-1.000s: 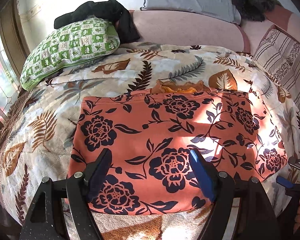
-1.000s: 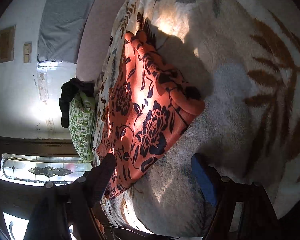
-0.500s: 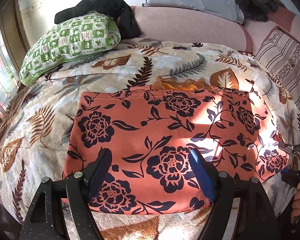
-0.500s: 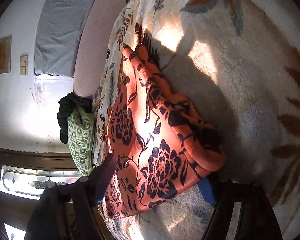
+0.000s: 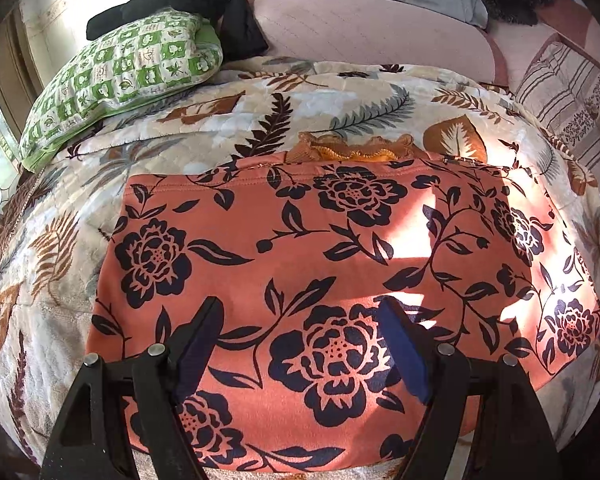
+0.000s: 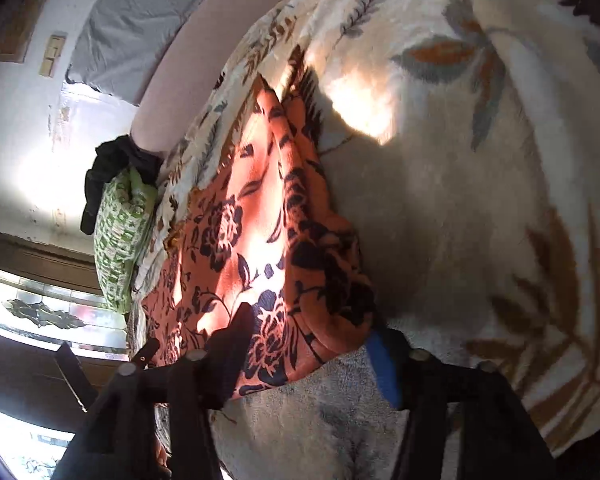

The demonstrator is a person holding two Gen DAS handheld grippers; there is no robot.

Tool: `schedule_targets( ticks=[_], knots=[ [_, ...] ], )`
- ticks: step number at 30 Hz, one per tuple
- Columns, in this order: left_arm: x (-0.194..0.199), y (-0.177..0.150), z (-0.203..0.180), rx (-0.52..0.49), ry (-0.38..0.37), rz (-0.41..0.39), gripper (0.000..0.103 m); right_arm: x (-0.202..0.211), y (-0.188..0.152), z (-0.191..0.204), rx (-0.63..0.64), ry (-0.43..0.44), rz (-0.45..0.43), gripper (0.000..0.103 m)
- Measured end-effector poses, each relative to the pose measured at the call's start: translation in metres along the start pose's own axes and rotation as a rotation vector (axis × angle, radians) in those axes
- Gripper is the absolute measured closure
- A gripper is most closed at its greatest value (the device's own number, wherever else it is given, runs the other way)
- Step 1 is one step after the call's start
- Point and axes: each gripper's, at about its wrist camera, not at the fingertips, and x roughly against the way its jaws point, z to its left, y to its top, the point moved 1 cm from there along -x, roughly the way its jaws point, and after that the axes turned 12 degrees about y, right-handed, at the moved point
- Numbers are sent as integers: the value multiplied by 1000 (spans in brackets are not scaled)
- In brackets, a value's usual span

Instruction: Fold small clothes

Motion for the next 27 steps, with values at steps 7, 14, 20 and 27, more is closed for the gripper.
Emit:
schedule_targets(
  ticks=[7, 14, 20, 27],
  knots=[
    [-26, -4, -11, -1, 1, 47, 23, -44, 100, 14, 51, 126, 72, 27],
    [-29, -3, -11, -7, 3, 55, 17, -134, 139, 23, 163, -48, 245, 84],
    [-32, -3, -13, -11, 14, 52, 15, -139, 137, 18, 222, -189, 224, 82],
    [-32, -3, -11, -12, 6, 67, 15, -87, 132, 41, 254, -214, 60, 34]
  ],
)
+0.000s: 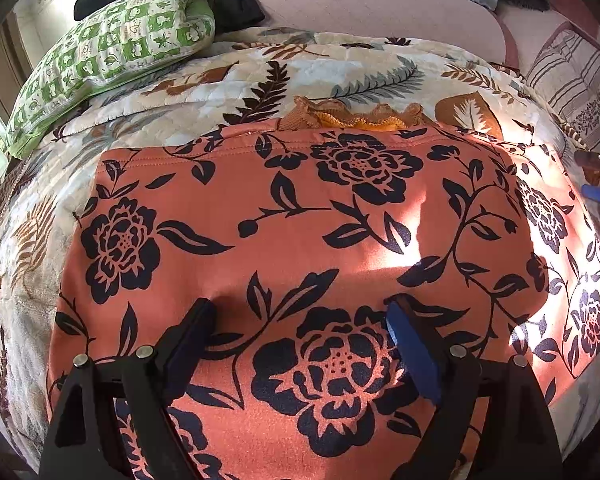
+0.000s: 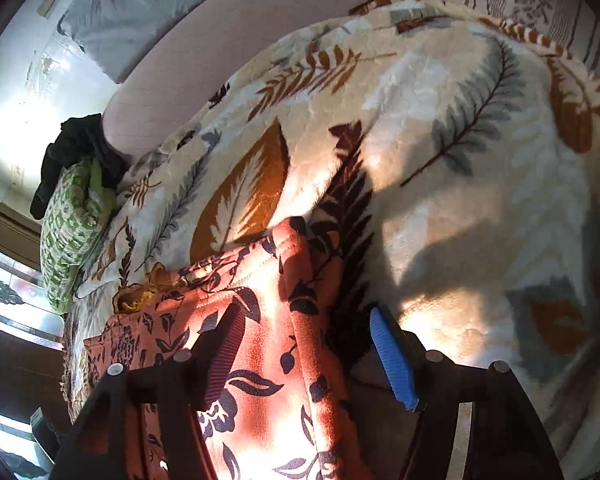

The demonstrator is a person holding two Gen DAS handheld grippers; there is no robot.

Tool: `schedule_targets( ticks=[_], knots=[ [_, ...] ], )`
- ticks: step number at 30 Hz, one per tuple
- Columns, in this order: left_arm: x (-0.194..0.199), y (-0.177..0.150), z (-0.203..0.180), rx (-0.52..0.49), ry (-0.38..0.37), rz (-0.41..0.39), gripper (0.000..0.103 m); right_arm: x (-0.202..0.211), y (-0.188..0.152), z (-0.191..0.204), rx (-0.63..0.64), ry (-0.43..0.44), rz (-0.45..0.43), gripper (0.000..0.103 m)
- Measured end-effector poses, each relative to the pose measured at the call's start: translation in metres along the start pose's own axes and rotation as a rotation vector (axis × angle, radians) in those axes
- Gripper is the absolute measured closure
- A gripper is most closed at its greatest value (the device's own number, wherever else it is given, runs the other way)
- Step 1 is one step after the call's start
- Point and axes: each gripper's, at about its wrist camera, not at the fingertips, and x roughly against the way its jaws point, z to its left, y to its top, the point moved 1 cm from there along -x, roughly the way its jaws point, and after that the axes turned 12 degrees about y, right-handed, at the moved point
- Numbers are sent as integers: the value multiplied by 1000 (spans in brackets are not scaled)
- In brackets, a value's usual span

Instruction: Fold small clothes

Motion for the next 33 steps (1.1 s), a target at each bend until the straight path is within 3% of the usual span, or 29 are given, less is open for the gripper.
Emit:
schedule_targets(
  ticks=[2, 4, 8, 9, 11, 13, 17, 19, 21, 24, 27, 31, 33],
  knots=[
    [0, 0, 0, 4, 3, 3, 15, 24, -5, 16, 17, 34, -51, 34],
    [0, 0, -1, 5, 3, 6, 15, 40, -17, 32, 17, 127, -55, 34],
    [0, 0, 0, 2, 1, 12, 15, 15, -56, 52, -9, 287, 82, 30],
    [1, 0, 0, 0, 0, 17, 15, -2, -66, 46, -32, 276, 123, 30],
    [6, -1, 3, -6, -8, 29, 15, -29, -80, 14, -136, 172, 182, 32],
    [18, -4, 11, 1, -9, 10, 15, -18, -83, 9, -180, 221, 118, 35],
    [48, -22, 48, 62, -9, -60, 15, 10, -87, 35, -99, 253, 84, 33],
    [53, -39, 77, 109, 17, -56, 15, 15, -94, 38, -82, 280, 88, 31],
    [51, -58, 114, 202, 28, -21, 15, 9, -102, 31, -93, 248, 111, 31],
    [42, -84, 167, 378, -39, 40, 15, -2, -113, 11, -161, 235, 138, 31],
    [37, -99, 194, 510, -109, 82, 16, -2, -115, 10, -159, 246, 125, 31],
    [34, -98, 187, 546, -211, 92, 16, -2, -114, 10, -157, 241, 139, 31],
    [21, -96, 177, 525, -213, 120, 33, -2, -114, 9, -161, 244, 140, 31]
  ],
)
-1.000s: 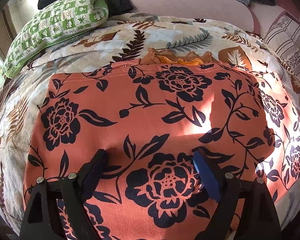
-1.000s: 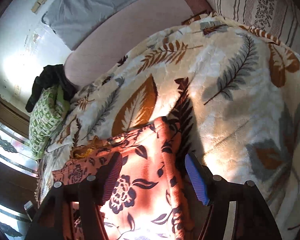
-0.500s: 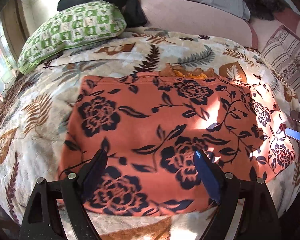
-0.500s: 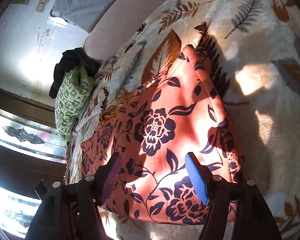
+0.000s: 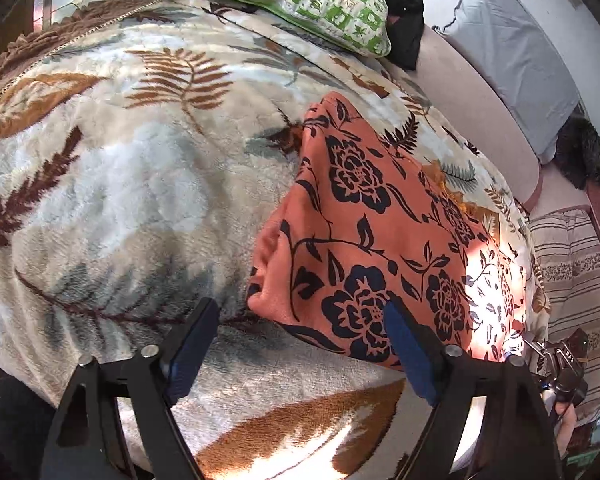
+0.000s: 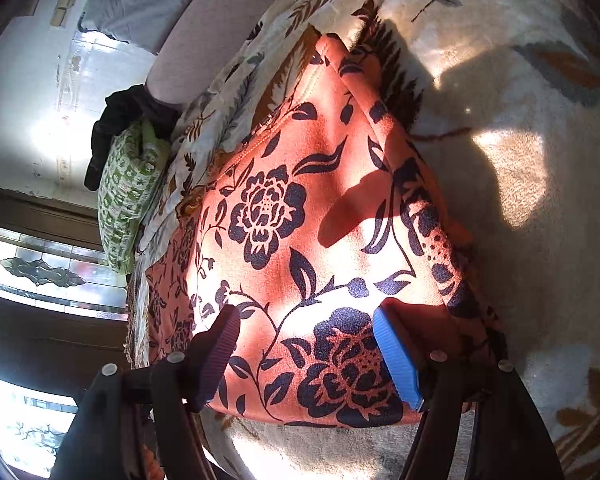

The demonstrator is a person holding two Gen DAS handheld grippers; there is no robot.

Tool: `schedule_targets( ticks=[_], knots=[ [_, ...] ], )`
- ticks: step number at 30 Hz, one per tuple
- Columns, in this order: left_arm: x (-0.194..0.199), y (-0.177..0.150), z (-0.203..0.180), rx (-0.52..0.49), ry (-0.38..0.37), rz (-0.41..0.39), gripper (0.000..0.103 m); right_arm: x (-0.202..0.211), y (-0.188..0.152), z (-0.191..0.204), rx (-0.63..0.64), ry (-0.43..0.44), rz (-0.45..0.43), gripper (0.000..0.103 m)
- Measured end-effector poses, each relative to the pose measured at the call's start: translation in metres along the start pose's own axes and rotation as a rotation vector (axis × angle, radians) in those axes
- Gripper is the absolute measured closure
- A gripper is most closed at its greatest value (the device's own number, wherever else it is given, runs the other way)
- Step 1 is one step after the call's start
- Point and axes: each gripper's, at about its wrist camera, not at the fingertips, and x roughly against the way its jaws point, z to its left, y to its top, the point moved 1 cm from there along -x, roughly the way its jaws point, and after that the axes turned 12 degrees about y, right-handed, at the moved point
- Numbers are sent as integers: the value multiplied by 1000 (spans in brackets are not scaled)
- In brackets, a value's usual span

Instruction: Fold small clothes

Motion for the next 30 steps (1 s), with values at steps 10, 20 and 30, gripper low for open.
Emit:
schedule_targets(
  ticks=[10, 20, 30],
  knots=[
    [23, 1, -31, -142, 266, -106, 68, -1, 0, 0, 8, -9, 5, 31],
    [39, 14, -90, -311, 263, -233, 32, 24, -27, 0, 0, 38, -20, 25],
    [5, 1, -143, -405, 238, -185, 32, 48, 46, 12, 56, 43, -131, 27]
  ],
)
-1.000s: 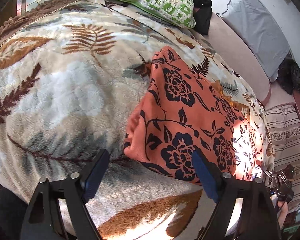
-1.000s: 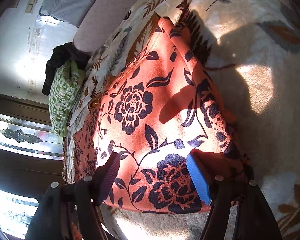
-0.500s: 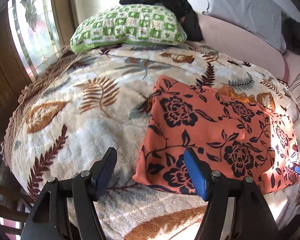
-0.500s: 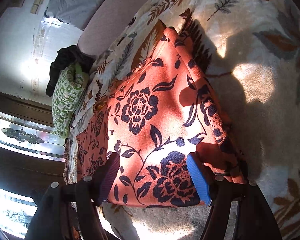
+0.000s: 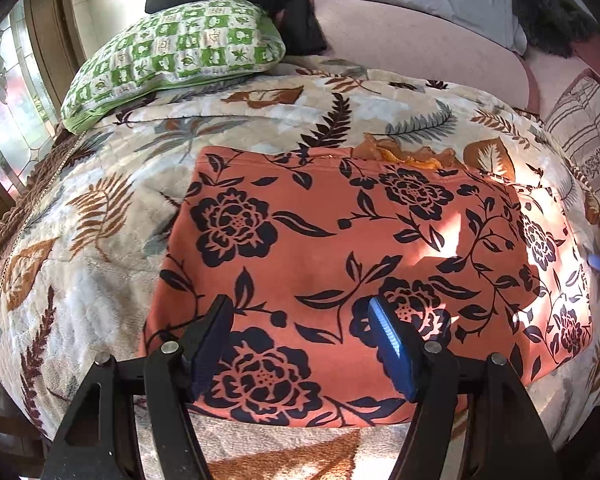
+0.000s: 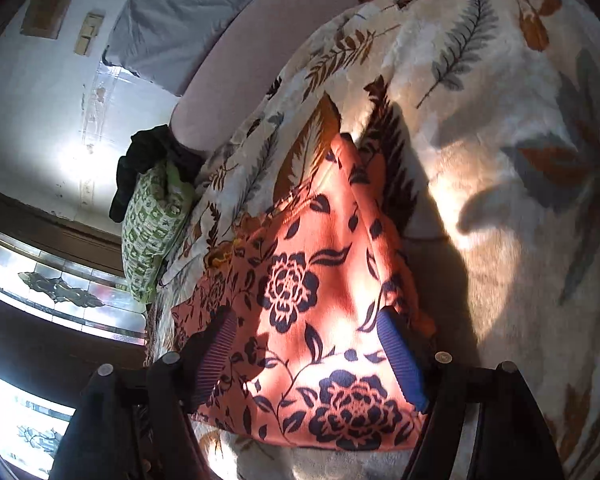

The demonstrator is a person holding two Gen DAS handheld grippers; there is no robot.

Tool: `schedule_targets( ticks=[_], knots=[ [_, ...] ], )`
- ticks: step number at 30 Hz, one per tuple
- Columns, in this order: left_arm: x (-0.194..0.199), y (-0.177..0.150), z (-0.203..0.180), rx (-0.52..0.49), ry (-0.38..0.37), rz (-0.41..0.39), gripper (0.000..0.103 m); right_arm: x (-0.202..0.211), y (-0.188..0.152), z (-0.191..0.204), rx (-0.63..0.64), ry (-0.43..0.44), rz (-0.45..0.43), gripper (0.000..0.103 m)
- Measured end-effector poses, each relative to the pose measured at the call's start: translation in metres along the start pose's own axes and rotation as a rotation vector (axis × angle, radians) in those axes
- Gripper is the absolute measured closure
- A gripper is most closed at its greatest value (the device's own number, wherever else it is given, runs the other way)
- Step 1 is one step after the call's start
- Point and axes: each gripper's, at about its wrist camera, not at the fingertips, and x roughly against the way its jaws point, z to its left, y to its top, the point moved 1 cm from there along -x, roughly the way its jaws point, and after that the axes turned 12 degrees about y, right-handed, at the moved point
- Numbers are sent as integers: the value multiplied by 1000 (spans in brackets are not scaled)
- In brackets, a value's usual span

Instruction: Fold small clothes

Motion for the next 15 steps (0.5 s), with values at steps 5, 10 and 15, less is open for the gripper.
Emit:
schedule_targets(
  ticks=[5, 10, 15],
  knots=[
    [-4, 0, -20, -57, 3, -2, 32, -45, 70, -30, -5, -96, 24, 27],
    [-13, 2, -23, -62, 7, 11, 32, -90, 85, -36, 97, -252, 111, 80],
    [-16, -1, -18, -41, -9, 28, 32, -93, 85, -32, 113, -326, 91, 65]
  ],
)
